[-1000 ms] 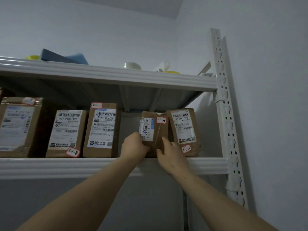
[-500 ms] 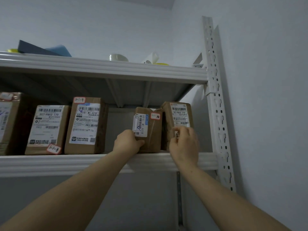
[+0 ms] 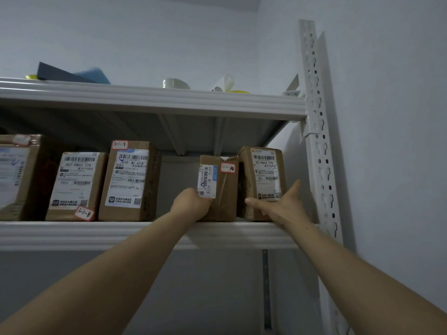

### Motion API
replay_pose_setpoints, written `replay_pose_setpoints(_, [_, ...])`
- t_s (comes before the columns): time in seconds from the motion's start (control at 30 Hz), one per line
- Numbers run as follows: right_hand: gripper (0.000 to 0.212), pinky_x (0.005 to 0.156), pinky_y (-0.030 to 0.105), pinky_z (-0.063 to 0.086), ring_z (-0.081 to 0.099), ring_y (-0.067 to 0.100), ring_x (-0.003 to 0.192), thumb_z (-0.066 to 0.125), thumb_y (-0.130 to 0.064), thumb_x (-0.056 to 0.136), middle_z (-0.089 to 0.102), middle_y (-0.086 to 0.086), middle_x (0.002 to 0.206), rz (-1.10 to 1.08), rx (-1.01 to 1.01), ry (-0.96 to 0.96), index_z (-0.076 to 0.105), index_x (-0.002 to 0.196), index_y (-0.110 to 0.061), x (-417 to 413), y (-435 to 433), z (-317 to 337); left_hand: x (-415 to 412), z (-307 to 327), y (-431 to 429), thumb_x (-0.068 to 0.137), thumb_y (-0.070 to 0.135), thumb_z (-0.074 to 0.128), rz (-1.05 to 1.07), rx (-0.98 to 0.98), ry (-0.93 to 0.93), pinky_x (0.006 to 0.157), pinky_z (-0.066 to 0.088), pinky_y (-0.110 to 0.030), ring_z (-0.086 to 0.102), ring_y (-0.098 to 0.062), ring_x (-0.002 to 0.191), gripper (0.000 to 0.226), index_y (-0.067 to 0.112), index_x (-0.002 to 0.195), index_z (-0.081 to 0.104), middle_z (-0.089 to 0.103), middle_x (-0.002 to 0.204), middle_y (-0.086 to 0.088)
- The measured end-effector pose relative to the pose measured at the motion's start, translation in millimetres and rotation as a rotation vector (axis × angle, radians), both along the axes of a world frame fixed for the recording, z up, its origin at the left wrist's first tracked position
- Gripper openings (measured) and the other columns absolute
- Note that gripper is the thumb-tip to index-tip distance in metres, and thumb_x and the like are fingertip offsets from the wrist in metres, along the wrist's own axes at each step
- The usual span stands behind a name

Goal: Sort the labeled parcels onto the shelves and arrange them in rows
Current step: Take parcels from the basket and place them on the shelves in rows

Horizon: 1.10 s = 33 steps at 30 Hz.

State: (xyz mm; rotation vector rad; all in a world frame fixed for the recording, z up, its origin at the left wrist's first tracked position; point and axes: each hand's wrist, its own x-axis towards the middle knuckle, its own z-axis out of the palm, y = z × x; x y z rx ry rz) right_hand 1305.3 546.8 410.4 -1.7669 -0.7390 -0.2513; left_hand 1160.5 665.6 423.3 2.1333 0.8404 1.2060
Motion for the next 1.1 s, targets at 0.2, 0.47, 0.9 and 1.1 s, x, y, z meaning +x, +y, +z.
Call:
replay_pose_setpoints(0.2, [0.148, 0.107, 0.057, 0.032, 0.03, 0.034, 0.136, 0.083, -0.052, 0.047, 0.023, 0.012, 0.151, -0.073, -0.152, -0.056, -0.025, 0.145, -0.024, -8.2, 2.9, 4.0, 3.2, -0.9, -0.6, 0.096, 0.022, 0.054, 0.0, 0.006, 0.005, 0.078, 0.045, -0.03, 0.056, -0.027, 0.111, 0.029, 0.007, 0.12, 0.053, 0.059, 0.123, -0.011])
replay_pose_setpoints(0.47, [0.145, 0.11, 0.054, 0.024, 0.022, 0.039, 0.138, 0.081, -0.061, 0.056, 0.013, 0.02, 0.151, -0.184, -0.172, -0.1, -0.023, 0.146, -0.019, -10.4, 2.8, -1.3, 4.5, -1.4, 3.4, 0.095, 0.018, 0.05, 0.01, 0.017, 0.012, 0.073, 0.044, -0.029, 0.056, -0.023, 0.094, 0.02, 0.009, 0.112, 0.059, 0.062, 0.115, -0.011])
replay_pose_setpoints(0.9, [0.142, 0.115, 0.052, 0.01, 0.006, 0.036, 0.145, 0.077, -0.066, 0.058, 0.001, 0.019, 0.157, -0.222, -0.093, -0.123, -0.022, 0.147, -0.017, -31.2, -11.9, -22.4, -13.8, -14.7, -20.1, 0.09, 0.019, 0.056, 0.05, 0.03, -0.093, 0.11, 0.03, -0.044, 0.027, -0.035, 0.137, 0.073, 0.007, 0.149, 0.015, 0.022, 0.148, -0.019])
replay_pose_setpoints(1.1, [0.137, 0.116, 0.048, 0.012, 0.011, 0.034, 0.143, 0.076, -0.067, 0.059, 0.005, 0.017, 0.155, -0.371, -0.147, -0.165, -0.014, 0.149, -0.016, -74.1, -47.0, -44.4, -41.3, -30.8, -47.4, 0.089, 0.014, 0.054, -0.04, 0.291, -0.106, 0.112, 0.027, -0.042, 0.012, -0.032, 0.141, 0.068, 0.01, 0.147, 0.021, 0.014, 0.152, -0.016])
